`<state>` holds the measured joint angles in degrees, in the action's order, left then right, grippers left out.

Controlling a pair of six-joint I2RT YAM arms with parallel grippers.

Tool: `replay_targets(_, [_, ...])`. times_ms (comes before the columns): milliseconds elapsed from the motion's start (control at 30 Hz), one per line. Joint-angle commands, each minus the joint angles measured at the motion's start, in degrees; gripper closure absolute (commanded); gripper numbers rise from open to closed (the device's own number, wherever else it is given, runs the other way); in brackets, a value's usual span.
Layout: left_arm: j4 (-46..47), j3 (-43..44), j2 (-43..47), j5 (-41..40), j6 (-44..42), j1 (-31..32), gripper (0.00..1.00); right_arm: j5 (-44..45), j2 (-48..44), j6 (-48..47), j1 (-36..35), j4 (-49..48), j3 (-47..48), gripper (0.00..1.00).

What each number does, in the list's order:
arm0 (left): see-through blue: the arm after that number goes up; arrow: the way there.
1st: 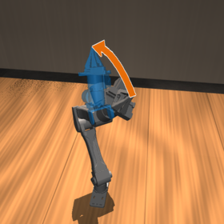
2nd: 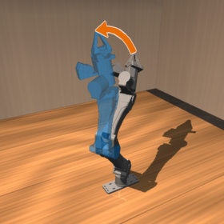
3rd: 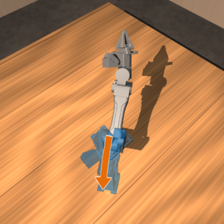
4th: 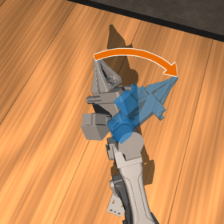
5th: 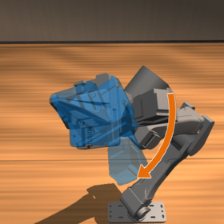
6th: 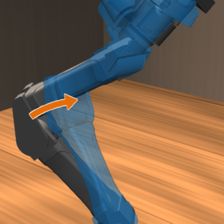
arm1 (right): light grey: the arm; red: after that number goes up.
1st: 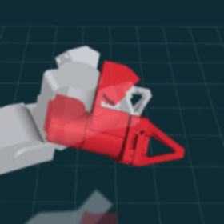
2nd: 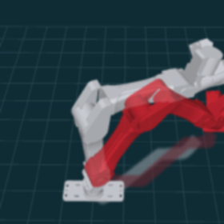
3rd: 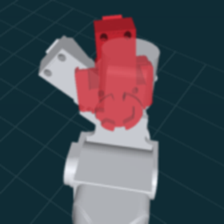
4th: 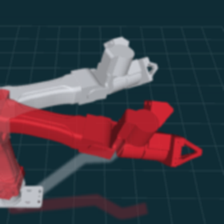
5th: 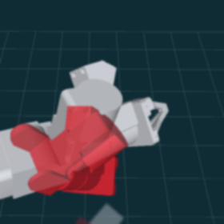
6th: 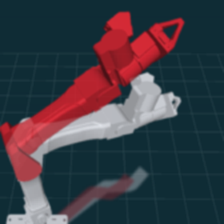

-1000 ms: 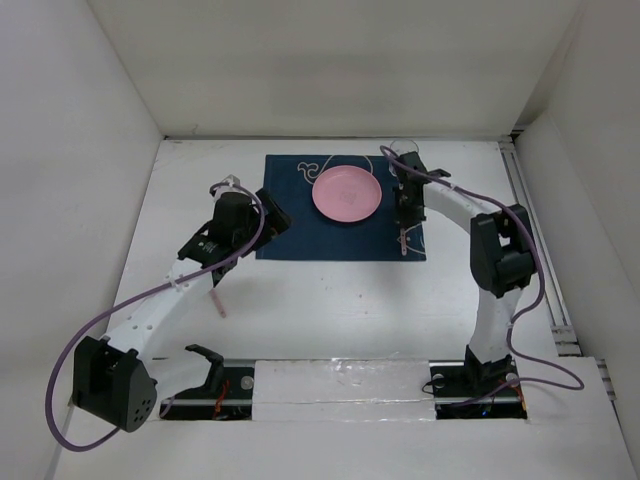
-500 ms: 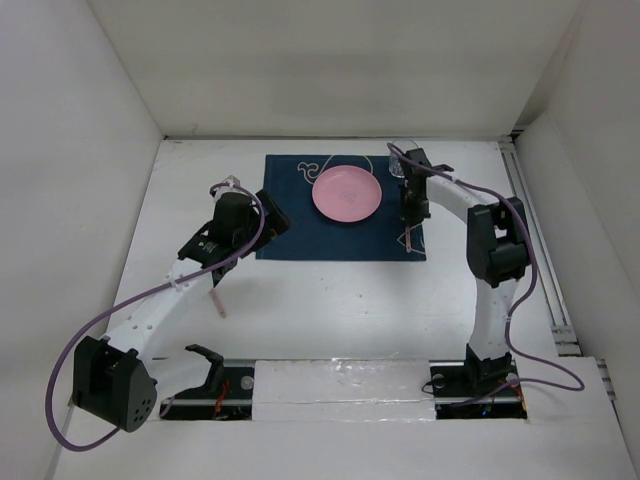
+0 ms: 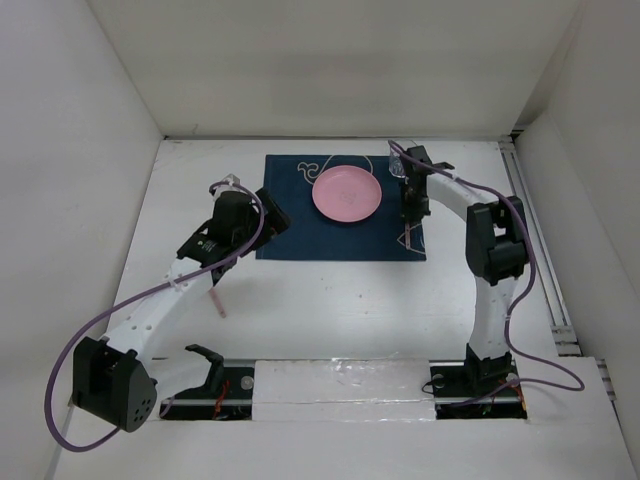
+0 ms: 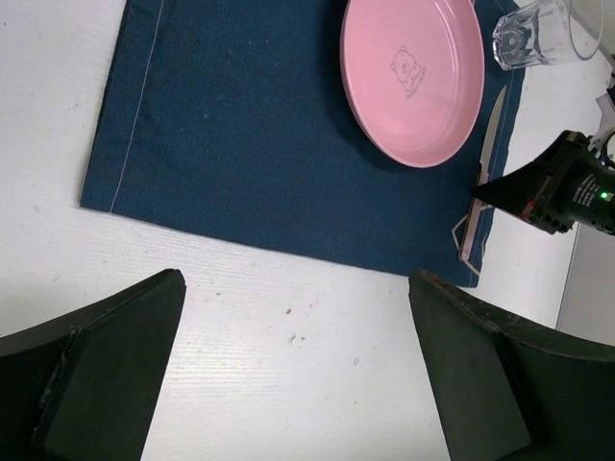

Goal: Set the dinner table for one person

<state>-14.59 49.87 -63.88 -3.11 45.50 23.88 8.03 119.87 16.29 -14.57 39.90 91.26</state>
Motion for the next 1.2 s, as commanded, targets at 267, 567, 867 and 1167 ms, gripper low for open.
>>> replay_targets(267, [0.0,3.4,-1.1,5.4,-1.3,-2.5,0.0,-1.1,-6.8,2.3,-0.1,-1.0,-0.2,0.68])
replay_targets(567, [-8.1,4.3,-2.3,7.3,-0.1,-17.3,0.0,-8.5,-24.8,5.6,-4.1,-10.6,-11.9,0.63])
replay_targets(867, [-19.2,1.3,-3.8,-1.2,0.4,-25.3,0.0,-11.9,-32.3,5.6,-16.8,-19.7,-22.4,0.62])
replay_targets(1167, [-20.8,-9.2,-9.2,-1.4,9.1,-25.3,0.0,-17.0,-33.5,5.1,-17.4,-22.2,-24.5,0.63])
